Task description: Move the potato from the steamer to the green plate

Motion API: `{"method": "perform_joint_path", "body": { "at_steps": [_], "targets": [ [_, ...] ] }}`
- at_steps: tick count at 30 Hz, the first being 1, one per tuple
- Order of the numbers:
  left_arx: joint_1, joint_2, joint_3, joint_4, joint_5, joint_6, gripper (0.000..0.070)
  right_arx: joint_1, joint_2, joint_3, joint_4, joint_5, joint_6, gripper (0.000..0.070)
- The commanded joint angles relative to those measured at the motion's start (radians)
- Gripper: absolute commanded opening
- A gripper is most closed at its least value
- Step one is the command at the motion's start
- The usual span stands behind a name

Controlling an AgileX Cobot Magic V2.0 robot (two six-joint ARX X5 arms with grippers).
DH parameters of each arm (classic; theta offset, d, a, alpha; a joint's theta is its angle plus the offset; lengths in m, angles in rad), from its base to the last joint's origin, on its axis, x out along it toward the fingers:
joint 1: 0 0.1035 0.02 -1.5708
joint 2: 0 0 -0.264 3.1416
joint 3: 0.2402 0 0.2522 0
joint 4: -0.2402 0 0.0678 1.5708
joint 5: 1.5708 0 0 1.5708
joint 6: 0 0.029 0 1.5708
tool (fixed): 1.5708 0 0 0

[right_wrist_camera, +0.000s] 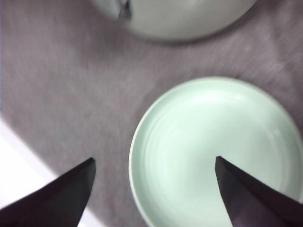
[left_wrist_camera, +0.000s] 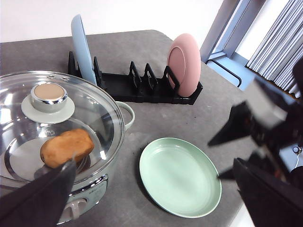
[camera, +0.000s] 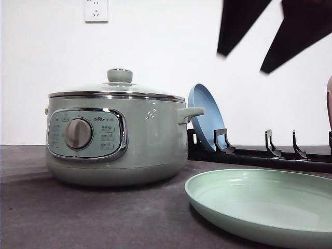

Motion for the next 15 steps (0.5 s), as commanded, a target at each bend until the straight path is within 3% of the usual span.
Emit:
{"method": "perform_joint_path", "body": {
  "at_steps": [1,5,10,15],
  "targets": [
    [-0.004,0.005,0.019,0.007,0.012,0.024,0.0676,-0.064,-0.024,0.017,0.026,-0.045,-0.075,0.0511],
    [-0.004,0.005,0.019,0.007,0.012,0.032,0.0676,-0.233,-0.085,0.016,0.041,-0.162,-0.129,0.0514],
    [-0.004,0.013,0.019,0.002,-0.026,0.056,0.0664,-0.440,-0.154,-0.003,0.023,-0.343,-0.172,0.0576],
    [-0.004,0.049,0.030,-0.004,-0.072,0.056,0.0664,-0.558,-0.227,-0.019,-0.015,-0.406,-0.202,0.0579]
  ]
}}
